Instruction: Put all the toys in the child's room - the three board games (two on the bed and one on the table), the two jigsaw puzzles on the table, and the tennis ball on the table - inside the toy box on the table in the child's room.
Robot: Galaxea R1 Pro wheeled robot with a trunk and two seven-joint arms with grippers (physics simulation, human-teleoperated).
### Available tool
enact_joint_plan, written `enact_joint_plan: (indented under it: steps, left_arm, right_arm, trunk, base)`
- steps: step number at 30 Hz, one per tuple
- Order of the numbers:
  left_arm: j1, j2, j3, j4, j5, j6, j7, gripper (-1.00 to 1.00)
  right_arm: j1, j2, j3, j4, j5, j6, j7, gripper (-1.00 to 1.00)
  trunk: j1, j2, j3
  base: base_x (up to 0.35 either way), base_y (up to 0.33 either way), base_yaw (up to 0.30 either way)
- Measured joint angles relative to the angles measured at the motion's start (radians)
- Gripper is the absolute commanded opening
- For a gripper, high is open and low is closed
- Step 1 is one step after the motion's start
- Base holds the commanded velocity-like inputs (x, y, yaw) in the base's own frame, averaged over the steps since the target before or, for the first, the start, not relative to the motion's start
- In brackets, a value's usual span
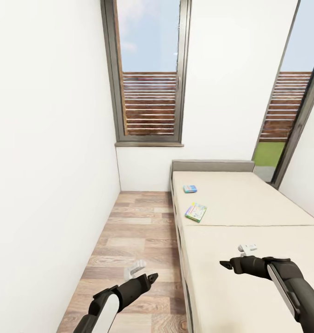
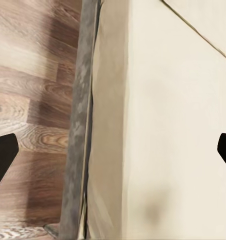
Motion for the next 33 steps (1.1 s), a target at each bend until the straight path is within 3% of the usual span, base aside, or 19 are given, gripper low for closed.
enact_joint_plan:
  steps: [25, 33]
  left_arm:
    - [-0.001, 0.0, 0.0, 0.0, 0.0, 0.0, 0.0, 1.0]
    - [-0.002, 0.0, 0.0, 0.0, 0.001, 0.0, 0.0, 1.0]
  right_arm:
    - [0.0, -0.002, 0.0, 0.0, 0.0, 0.001, 0.001, 1.0]
    - [0.0, -0.004, -0.001, -0.001, 0.0, 0.002, 0.001, 1.0]
  trunk:
    - [0.0, 0.0, 0.0]
    - [0.0, 0.0, 0.0]
  base:
    - [0.0, 0.25, 0.023]
    - [0.0, 0.115, 0.001]
